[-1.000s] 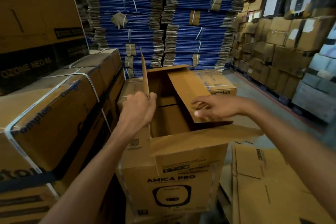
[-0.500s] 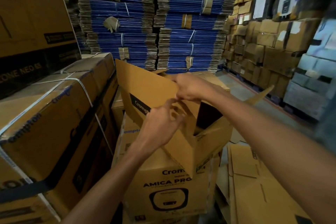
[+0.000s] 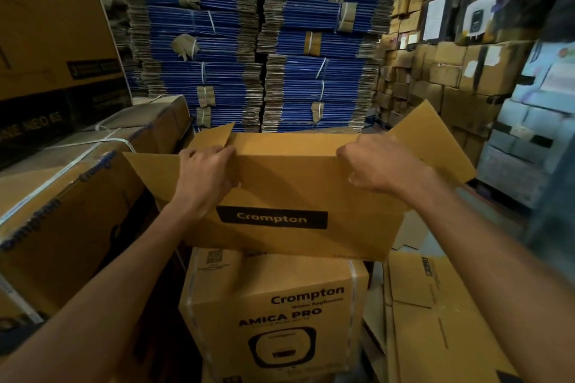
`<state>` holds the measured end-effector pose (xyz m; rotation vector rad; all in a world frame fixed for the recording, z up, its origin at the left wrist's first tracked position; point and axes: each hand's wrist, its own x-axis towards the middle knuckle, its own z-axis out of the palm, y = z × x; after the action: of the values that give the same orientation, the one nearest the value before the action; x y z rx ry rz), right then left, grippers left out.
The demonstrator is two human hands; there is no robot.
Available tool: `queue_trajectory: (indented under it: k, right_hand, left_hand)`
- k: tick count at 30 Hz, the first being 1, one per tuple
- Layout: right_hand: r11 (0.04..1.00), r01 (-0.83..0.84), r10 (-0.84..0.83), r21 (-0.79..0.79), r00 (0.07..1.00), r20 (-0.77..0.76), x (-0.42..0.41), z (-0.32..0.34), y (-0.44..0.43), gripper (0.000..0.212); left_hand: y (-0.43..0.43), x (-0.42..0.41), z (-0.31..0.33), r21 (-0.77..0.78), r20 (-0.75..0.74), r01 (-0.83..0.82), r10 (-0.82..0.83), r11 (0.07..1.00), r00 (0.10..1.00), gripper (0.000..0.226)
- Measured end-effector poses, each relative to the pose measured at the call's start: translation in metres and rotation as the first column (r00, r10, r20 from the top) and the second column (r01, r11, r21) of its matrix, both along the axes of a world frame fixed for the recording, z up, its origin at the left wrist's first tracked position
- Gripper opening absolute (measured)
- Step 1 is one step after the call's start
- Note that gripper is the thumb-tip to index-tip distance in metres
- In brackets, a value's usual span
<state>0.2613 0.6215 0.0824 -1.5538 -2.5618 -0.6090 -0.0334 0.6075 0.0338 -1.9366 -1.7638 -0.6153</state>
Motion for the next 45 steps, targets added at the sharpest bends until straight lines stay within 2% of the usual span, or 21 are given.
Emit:
queue_trajectory:
  k: [4,7,8,10,12,13,15,17,18,20,24,26,28,31,34,36,39,41,42,44,45]
  right_hand:
    - [0.987,-0.162,0.16,0.001,0.975,-0.153,-0.042,-0.015,-0.01,0.024]
    - [0.972,-0.235,0.23,-0.011,0.959,-0.164,-0.066,-0.024,-0.021,0.025]
    - [0.972,-0.234,0.23,-0.007,0.96,-0.158,-0.067,-0.027,-0.023,0.025]
    - [0.974,-0.225,0.22,-0.017,0.963,-0.153,-0.065,-0.031,-0.027,0.029]
    - [0.973,-0.229,0.22,-0.039,0.961,-0.17,-0.062,-0.036,-0.032,0.031]
    - [0.972,-0.23,0.22,-0.039,0.959,-0.181,-0.063,-0.039,-0.035,0.032]
    - [0.975,-0.224,0.217,-0.014,0.957,-0.194,-0.064,-0.042,-0.036,0.031]
    - [0.976,-0.217,0.213,0.003,0.954,-0.21,-0.066,-0.043,-0.037,0.033]
    - [0.976,-0.216,0.21,-0.002,0.954,-0.216,-0.066,-0.043,-0.037,0.034]
    - [0.977,-0.215,0.207,-0.011,0.953,-0.222,-0.066,-0.043,-0.038,0.038]
    - [0.977,-0.212,0.206,-0.007,0.957,-0.206,-0.064,-0.042,-0.038,0.041]
    - [0.977,-0.212,0.206,-0.01,0.958,-0.199,-0.064,-0.042,-0.037,0.041]
    - [0.979,-0.205,0.197,-0.017,0.96,-0.201,-0.063,-0.042,-0.037,0.042]
    - [0.978,-0.21,0.202,-0.014,0.955,-0.219,-0.061,-0.044,-0.035,0.044]
    - [0.98,-0.2,0.19,-0.018,0.954,-0.23,-0.064,-0.042,-0.031,0.044]
    - [0.982,-0.188,0.177,-0.026,0.955,-0.237,-0.068,-0.039,-0.028,0.039]
    - [0.985,-0.16,0.143,-0.057,0.962,-0.234,-0.073,-0.037,-0.028,0.047]
    - [0.971,-0.161,0.111,-0.179,0.959,-0.26,-0.073,-0.027,-0.027,0.062]
    - [0.934,-0.191,0.095,-0.303,0.948,-0.304,-0.071,-0.019,-0.025,0.067]
    - [0.79,-0.298,0.068,-0.536,0.911,-0.406,-0.065,0.002,-0.019,0.065]
    - [0.738,-0.324,0.049,-0.592,0.901,-0.432,-0.063,0.011,-0.013,0.058]
  left_hand:
    - [-0.017,0.033,-0.007,0.112,-0.049,0.25,-0.246,0.962,0.968,0.045]
    - [-0.031,0.068,-0.016,0.128,-0.091,0.29,-0.28,0.948,0.956,0.026]
    - [-0.034,0.073,-0.011,0.078,-0.081,0.264,-0.257,0.962,0.963,0.024]
    - [-0.036,0.067,0.006,-0.217,0.022,0.237,-0.238,0.947,0.971,0.031]
    - [-0.037,0.051,0.031,-0.527,0.231,0.357,-0.274,0.771,0.934,0.053]
    - [-0.038,0.041,0.043,-0.569,0.331,0.417,-0.267,0.709,0.905,0.067]
    - [-0.032,0.026,0.051,-0.594,0.405,0.405,-0.177,0.695,0.897,0.074]
    - [-0.022,0.02,0.048,-0.693,0.263,0.254,-0.091,0.674,0.961,0.063]
    - [-0.017,0.019,0.046,-0.761,0.184,0.192,-0.077,0.62,0.98,0.058]
    - [-0.013,0.024,0.047,-0.849,0.093,0.124,-0.084,0.513,0.992,0.049]
    - [-0.005,0.018,0.05,-0.884,-0.15,-0.056,-0.167,0.463,0.975,0.044]
    - [-0.007,0.014,0.049,-0.896,-0.118,-0.052,-0.122,0.441,0.985,0.043]
    - [-0.014,0.008,0.052,-0.861,-0.025,0.005,-0.054,0.508,0.998,0.049]
    - [-0.022,-0.015,0.061,-0.71,0.01,-0.002,0.013,0.704,1.0,0.056]
    - [-0.035,-0.039,0.057,-0.44,-0.015,-0.234,0.254,0.867,0.967,0.046]
    - [-0.044,-0.048,0.045,-0.259,0.066,-0.358,0.386,0.897,0.92,0.035]
    - [-0.045,-0.056,0.022,-0.132,0.28,-0.31,0.336,0.941,0.899,0.017]
    - [-0.044,-0.056,0.014,-0.113,0.393,-0.258,0.281,0.96,0.875,0.005]
    - [-0.045,-0.055,0.012,-0.117,0.44,-0.231,0.259,0.966,0.86,0.009]
    - [-0.05,-0.051,0.01,-0.114,0.506,-0.165,0.2,0.98,0.839,0.022]
    - [-0.054,-0.049,0.01,-0.11,0.514,-0.147,0.183,0.983,0.838,0.029]
